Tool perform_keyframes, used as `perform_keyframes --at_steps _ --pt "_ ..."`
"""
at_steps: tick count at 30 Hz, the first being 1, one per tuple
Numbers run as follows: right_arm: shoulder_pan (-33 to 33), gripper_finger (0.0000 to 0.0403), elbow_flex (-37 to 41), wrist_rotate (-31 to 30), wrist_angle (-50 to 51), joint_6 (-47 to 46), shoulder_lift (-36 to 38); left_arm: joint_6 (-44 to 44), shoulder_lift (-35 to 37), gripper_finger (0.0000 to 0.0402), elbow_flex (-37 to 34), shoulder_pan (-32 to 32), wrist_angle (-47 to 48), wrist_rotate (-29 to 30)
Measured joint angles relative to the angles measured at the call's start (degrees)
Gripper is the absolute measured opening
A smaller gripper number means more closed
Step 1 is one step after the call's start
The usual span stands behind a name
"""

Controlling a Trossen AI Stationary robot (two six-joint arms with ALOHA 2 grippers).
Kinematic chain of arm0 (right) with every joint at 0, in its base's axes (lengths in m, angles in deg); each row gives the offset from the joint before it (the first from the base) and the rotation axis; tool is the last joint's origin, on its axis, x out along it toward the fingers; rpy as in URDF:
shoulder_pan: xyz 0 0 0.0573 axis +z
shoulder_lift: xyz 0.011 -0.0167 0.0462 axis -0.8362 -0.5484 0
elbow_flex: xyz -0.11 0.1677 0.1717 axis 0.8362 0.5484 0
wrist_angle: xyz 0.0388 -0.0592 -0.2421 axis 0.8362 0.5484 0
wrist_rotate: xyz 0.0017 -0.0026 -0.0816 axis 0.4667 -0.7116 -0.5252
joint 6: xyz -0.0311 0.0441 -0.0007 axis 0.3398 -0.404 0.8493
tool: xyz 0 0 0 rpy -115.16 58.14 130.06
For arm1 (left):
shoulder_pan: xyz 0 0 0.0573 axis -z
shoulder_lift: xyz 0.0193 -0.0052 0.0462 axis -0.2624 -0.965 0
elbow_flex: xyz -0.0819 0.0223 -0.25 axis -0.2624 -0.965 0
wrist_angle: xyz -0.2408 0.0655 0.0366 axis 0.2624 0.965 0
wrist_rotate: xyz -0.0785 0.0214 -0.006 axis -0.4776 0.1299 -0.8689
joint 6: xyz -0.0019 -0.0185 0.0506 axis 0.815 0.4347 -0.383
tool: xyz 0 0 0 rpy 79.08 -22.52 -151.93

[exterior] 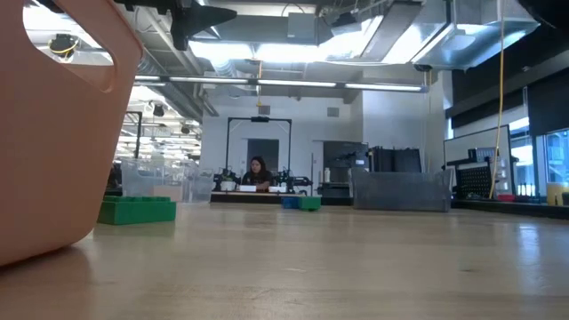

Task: Sort & place blocks by color
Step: Put the bottom blue game piece into the black bin

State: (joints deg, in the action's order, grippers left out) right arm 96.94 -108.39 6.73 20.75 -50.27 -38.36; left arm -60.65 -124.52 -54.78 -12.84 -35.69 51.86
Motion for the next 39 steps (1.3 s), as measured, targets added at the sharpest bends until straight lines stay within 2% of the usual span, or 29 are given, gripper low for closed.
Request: perform_keyframes --at_steps 6,14,31,39 --pt "3.25 0.0319 0.0 -0.67 -1.23 -12.66 -9.88 0.06 0.0 0.0282 0.0 0.02 0.0 0.0" --pt "3.5 0.0319 0.01 -2.04 -0.68 -14.94 -17.75 0.52 0.0 0.0282 0.0 -0.01 -0.02 0.0" --pt "3.46 0.0319 0.08 1.0 -4.05 -15.39 -22.28 1.93 0.0 0.0282 0.0 0.0 -0.02 0.0" --pt "3.46 0.0319 4.37 1.52 -12.97 -18.16 -22.58 1.92 0.0 0.0282 0.0 -0.01 -0.02 0.0"
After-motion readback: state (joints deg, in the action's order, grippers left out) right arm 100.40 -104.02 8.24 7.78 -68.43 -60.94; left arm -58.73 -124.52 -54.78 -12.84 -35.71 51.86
